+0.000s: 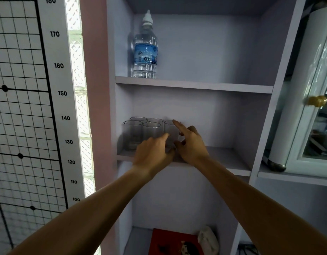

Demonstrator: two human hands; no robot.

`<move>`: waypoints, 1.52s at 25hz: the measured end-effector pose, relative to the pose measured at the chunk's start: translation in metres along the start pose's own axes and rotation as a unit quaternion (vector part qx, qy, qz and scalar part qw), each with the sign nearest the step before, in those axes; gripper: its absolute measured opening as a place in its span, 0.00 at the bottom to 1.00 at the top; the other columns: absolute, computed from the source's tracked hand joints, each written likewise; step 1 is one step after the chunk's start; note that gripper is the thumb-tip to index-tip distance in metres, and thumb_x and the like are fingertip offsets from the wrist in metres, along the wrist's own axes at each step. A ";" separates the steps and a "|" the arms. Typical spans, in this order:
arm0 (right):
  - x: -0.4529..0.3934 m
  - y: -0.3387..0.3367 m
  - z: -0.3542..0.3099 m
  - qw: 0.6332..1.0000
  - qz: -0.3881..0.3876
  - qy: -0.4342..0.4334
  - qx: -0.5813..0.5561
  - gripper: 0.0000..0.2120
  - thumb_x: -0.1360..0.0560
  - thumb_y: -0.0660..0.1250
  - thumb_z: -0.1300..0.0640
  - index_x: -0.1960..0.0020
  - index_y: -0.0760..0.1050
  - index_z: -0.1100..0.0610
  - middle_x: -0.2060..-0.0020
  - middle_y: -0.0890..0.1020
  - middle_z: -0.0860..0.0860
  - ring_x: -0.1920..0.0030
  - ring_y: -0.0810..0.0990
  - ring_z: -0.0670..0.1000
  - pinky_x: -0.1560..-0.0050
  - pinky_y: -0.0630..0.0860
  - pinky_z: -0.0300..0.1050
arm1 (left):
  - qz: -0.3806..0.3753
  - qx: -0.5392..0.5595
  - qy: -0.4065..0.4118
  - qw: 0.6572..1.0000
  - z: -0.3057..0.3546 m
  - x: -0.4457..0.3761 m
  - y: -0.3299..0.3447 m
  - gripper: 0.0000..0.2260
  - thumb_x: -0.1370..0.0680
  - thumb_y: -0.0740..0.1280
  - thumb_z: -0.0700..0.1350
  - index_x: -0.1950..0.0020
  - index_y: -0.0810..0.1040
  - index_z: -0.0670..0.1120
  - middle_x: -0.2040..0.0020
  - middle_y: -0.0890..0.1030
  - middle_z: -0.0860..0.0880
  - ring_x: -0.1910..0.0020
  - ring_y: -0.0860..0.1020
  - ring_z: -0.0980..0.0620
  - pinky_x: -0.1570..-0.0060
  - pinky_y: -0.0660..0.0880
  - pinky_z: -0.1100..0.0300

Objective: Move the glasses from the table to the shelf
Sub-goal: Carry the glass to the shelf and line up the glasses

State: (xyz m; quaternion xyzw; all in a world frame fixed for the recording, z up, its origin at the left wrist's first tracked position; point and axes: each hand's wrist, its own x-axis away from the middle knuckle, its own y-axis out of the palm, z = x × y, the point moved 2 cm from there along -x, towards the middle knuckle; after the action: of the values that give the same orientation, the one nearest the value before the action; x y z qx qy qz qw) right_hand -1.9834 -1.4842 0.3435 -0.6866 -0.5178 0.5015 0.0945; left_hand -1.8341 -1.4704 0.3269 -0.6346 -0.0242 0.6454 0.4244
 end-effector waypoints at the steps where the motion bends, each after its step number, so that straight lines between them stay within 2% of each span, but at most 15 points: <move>1: -0.001 0.001 -0.001 1.000 -0.002 0.000 0.004 0.34 0.23 0.67 0.62 0.24 0.60 0.40 0.40 0.71 0.54 0.51 0.80 0.55 0.44 0.78 0.45 | 0.000 -0.004 0.000 1.000 0.000 0.000 0.000 0.19 0.28 0.64 0.55 0.38 0.76 0.54 0.57 0.86 0.48 0.58 0.83 0.41 0.66 0.67 0.58; 5: -0.005 0.003 -0.001 1.000 -0.005 0.003 0.007 0.34 0.23 0.67 0.61 0.23 0.59 0.39 0.40 0.71 0.55 0.50 0.79 0.56 0.43 0.78 0.47 | -0.025 0.017 -0.032 0.999 0.001 -0.003 -0.002 0.17 0.30 0.63 0.55 0.43 0.77 0.54 0.58 0.85 0.49 0.57 0.82 0.41 0.65 0.73 0.56; 8: -0.007 0.005 -0.002 1.000 -0.012 -0.007 0.009 0.34 0.22 0.67 0.58 0.23 0.57 0.39 0.41 0.70 0.54 0.52 0.79 0.57 0.42 0.78 0.50 | -0.054 0.071 -0.072 0.993 -0.003 -0.007 -0.007 0.13 0.30 0.64 0.56 0.49 0.80 0.54 0.60 0.85 0.53 0.57 0.83 0.47 0.60 0.79 0.54; 12: -0.007 0.007 -0.002 0.999 -0.031 -0.015 0.032 0.36 0.23 0.67 0.54 0.23 0.52 0.37 0.42 0.68 0.54 0.52 0.79 0.58 0.43 0.78 0.54 | -0.041 0.095 -0.091 0.990 -0.013 -0.004 -0.015 0.13 0.29 0.66 0.58 0.64 0.81 0.50 0.70 0.81 0.54 0.69 0.80 0.54 0.67 0.77 0.57; 16: -0.005 0.007 -0.002 0.997 -0.073 -0.010 0.037 0.39 0.24 0.64 0.54 0.23 0.46 0.33 0.44 0.67 0.53 0.50 0.77 0.60 0.43 0.78 0.59 | 0.014 0.090 -0.116 0.989 -0.037 0.000 -0.025 0.18 0.29 0.68 0.58 0.71 0.77 0.47 0.76 0.76 0.54 0.75 0.76 0.57 0.71 0.72 0.61; 18: -0.004 0.006 -0.005 0.998 -0.054 -0.014 0.040 0.39 0.24 0.65 0.55 0.23 0.47 0.34 0.42 0.67 0.54 0.47 0.75 0.60 0.41 0.76 0.60 | 0.022 0.091 -0.117 0.989 -0.043 0.002 -0.030 0.17 0.28 0.69 0.59 0.70 0.77 0.49 0.75 0.77 0.56 0.74 0.77 0.59 0.70 0.74 0.61; 20: -0.001 0.003 -0.010 0.998 0.024 -0.047 0.039 0.37 0.26 0.67 0.57 0.24 0.55 0.39 0.38 0.67 0.55 0.42 0.73 0.59 0.40 0.75 0.60 | 0.025 0.092 -0.120 0.988 -0.044 0.005 -0.034 0.14 0.29 0.70 0.59 0.69 0.77 0.52 0.74 0.78 0.58 0.72 0.77 0.60 0.68 0.77 0.59; 22: 0.004 0.004 -0.020 0.987 0.092 -0.131 0.019 0.28 0.25 0.67 0.57 0.27 0.66 0.46 0.40 0.70 0.56 0.43 0.73 0.58 0.42 0.76 0.59 | 0.027 0.091 -0.113 0.989 -0.044 0.007 -0.036 0.12 0.29 0.71 0.57 0.68 0.76 0.53 0.73 0.78 0.58 0.72 0.77 0.60 0.68 0.79 0.56; 24: 0.009 0.010 -0.029 0.980 0.081 -0.183 -0.002 0.21 0.22 0.65 0.54 0.30 0.70 0.50 0.41 0.73 0.56 0.43 0.74 0.57 0.45 0.77 0.57 | 0.034 0.100 -0.089 0.990 -0.043 0.009 -0.038 0.11 0.29 0.72 0.55 0.67 0.75 0.53 0.72 0.78 0.58 0.72 0.77 0.60 0.69 0.80 0.54; 26: 0.010 0.017 -0.034 0.986 0.037 -0.160 -0.028 0.18 0.20 0.62 0.51 0.30 0.70 0.51 0.41 0.75 0.55 0.43 0.76 0.55 0.46 0.79 0.56 | 0.041 0.115 -0.070 0.990 -0.044 0.009 -0.039 0.10 0.28 0.72 0.54 0.64 0.76 0.52 0.70 0.78 0.57 0.71 0.78 0.58 0.69 0.81 0.54; 28: 0.009 0.018 -0.040 0.990 0.009 -0.125 -0.057 0.15 0.19 0.62 0.50 0.33 0.70 0.50 0.44 0.79 0.54 0.48 0.79 0.53 0.49 0.82 0.53 | 0.041 0.117 -0.070 0.990 -0.044 0.010 -0.040 0.09 0.28 0.72 0.54 0.61 0.75 0.52 0.67 0.79 0.56 0.69 0.79 0.57 0.68 0.81 0.53; 30: 0.007 0.014 -0.046 0.990 -0.006 -0.111 -0.084 0.10 0.19 0.62 0.50 0.39 0.70 0.48 0.47 0.80 0.49 0.53 0.80 0.48 0.54 0.82 0.42 | 0.029 0.100 -0.066 0.992 -0.041 0.011 -0.037 0.11 0.28 0.70 0.58 0.60 0.74 0.53 0.65 0.78 0.57 0.69 0.77 0.58 0.69 0.79 0.56; 32: 0.008 0.009 -0.051 0.989 -0.013 -0.099 -0.109 0.05 0.19 0.63 0.50 0.44 0.69 0.44 0.50 0.79 0.45 0.55 0.79 0.45 0.60 0.77 0.29 | 0.018 0.087 -0.053 0.995 -0.035 0.015 -0.032 0.13 0.28 0.69 0.61 0.60 0.73 0.54 0.62 0.76 0.58 0.68 0.75 0.59 0.71 0.72 0.63; 34: 0.013 0.003 -0.049 0.989 0.003 -0.090 -0.121 0.05 0.20 0.63 0.49 0.47 0.67 0.43 0.51 0.77 0.45 0.56 0.79 0.43 0.64 0.76 0.29 | 0.017 0.105 -0.040 0.994 -0.027 0.016 -0.027 0.13 0.28 0.69 0.61 0.59 0.72 0.54 0.60 0.75 0.57 0.67 0.74 0.58 0.70 0.71 0.65; 38: 0.024 -0.014 -0.027 0.991 0.051 -0.075 -0.102 0.08 0.22 0.63 0.45 0.46 0.68 0.46 0.50 0.77 0.50 0.53 0.79 0.47 0.59 0.77 0.37 | 0.014 0.106 0.000 0.994 -0.002 0.013 -0.016 0.14 0.28 0.69 0.61 0.57 0.73 0.52 0.59 0.75 0.55 0.66 0.74 0.55 0.69 0.72 0.61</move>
State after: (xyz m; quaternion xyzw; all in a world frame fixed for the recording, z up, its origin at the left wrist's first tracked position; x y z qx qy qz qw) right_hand -1.9719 -1.4484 0.3509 -0.6786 -0.5364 0.5001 -0.0407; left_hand -1.8219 -1.4535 0.3249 -0.5866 0.0536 0.6502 0.4799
